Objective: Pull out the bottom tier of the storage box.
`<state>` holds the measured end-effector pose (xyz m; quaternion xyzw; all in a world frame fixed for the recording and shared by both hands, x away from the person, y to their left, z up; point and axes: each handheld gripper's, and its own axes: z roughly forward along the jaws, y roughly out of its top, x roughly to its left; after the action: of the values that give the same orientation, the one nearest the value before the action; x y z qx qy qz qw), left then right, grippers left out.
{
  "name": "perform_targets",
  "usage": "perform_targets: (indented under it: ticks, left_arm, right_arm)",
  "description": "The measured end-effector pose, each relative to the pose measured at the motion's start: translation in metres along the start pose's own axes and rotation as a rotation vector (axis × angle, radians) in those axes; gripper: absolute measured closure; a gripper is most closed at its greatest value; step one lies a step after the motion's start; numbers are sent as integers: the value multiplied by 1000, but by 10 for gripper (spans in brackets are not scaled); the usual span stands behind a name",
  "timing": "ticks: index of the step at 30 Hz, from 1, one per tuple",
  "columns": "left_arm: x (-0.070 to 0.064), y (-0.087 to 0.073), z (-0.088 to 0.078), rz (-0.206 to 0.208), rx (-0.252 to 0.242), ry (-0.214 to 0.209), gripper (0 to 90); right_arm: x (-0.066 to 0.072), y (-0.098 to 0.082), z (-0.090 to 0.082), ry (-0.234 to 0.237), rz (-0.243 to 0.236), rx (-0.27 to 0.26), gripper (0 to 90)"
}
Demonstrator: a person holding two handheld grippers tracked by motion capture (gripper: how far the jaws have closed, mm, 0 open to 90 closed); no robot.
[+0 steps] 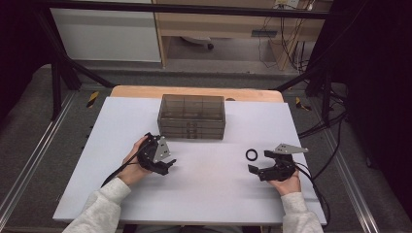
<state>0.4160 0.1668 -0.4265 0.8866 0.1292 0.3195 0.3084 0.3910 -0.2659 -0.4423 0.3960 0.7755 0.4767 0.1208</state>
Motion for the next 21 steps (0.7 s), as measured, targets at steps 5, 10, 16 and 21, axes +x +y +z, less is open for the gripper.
perform_targets:
  ticks: [5, 10, 16, 21]
  left_arm:
    - [-1, 7, 5, 27, -1, 13, 82]
    - [-4, 13, 12, 67, -9, 33, 96]
    - [-5, 19, 20, 96, -6, 48, 111]
    - [-7, 25, 27, 141, -1, 65, 123]
  right_arm:
    - [0, 0, 0, 1, -1, -2, 4]
    - [0, 0, 0, 0, -2, -1, 4]
    - [0, 0, 0, 1, -1, -1, 4]
    - [0, 0, 0, 1, -1, -1, 4]
